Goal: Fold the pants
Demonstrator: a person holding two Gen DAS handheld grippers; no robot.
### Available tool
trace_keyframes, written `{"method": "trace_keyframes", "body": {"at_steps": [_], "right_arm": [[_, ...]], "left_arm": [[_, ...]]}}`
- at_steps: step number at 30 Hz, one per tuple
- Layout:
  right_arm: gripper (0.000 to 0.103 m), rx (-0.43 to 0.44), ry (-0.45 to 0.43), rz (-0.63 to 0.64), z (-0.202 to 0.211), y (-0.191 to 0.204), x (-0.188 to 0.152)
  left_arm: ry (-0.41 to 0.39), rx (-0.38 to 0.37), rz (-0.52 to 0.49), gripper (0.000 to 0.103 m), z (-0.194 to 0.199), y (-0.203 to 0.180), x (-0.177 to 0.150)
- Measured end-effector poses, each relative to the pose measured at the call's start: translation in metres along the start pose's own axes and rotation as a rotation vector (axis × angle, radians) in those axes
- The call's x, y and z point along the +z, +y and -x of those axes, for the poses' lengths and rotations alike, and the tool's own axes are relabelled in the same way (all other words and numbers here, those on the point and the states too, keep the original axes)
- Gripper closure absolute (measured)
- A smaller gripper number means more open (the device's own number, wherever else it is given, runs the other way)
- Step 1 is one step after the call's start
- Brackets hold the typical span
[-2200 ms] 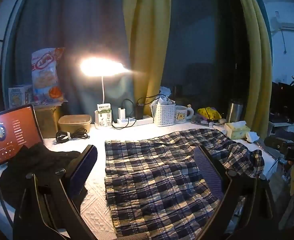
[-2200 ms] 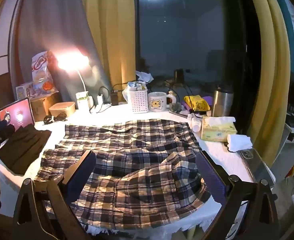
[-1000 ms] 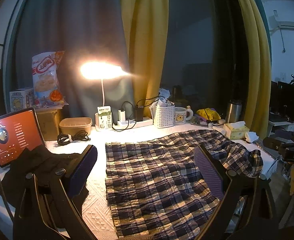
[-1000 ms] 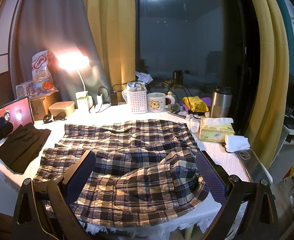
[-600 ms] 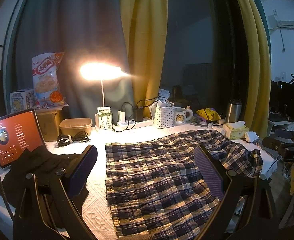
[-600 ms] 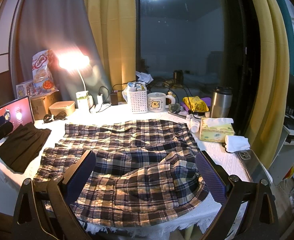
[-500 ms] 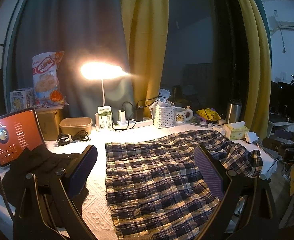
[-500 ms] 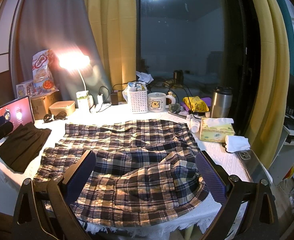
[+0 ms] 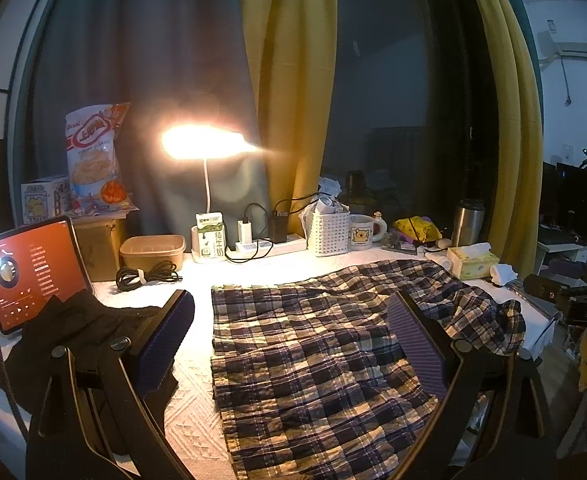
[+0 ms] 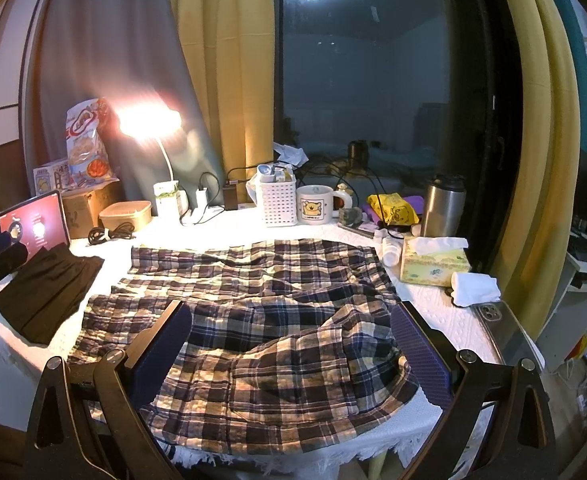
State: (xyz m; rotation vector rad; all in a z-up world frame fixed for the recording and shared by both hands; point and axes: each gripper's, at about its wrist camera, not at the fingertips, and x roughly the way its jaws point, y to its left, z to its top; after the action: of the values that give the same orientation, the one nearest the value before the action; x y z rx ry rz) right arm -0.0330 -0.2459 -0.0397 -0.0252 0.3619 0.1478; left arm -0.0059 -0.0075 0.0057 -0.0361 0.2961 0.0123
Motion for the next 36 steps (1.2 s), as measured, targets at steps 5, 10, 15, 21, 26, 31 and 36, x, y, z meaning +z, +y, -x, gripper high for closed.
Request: {"method": "trace_keyframes", "body": {"at_steps": [5,10,15,21,26,31,36], "right_arm": [[0.002,0.001,0.001,0.0,0.0,0.0,0.001],[0.002,0.0,0.0,0.001,0.0,0.0,0.001],[0.002,0.001,0.001,0.001,0.0,0.0,0.001],[0.002,0.0,0.003,-0.001,0.0,0.0,0.001],[0.002,-0.001,0.004,0.0,0.0,0.0,0.0],[0.002,-0.001,0.003,0.001,0.0,-0.003,0.0],[0.002,-0.006,0.016,-0.002,-0.011,0.001,0.0]], "left_arm": [[0.005,-0.002,0.004,0.006,0.0,0.001,0.0],[0.004,-0.004,0.005,0.007,0.0,0.001,0.0],[0.004,-0.005,0.001,0.007,0.001,0.001,0.001],[0.004,-0.003,0.003,0.007,0.002,0.0,0.001],[0.003,-0.005,0.001,0.007,0.002,0.001,0.001],[0.003,-0.007,-0.006,0.007,0.002,-0.002,0.002],[0.021,-0.008,-0.028,0.007,-0.01,-0.002,0.003]]}}
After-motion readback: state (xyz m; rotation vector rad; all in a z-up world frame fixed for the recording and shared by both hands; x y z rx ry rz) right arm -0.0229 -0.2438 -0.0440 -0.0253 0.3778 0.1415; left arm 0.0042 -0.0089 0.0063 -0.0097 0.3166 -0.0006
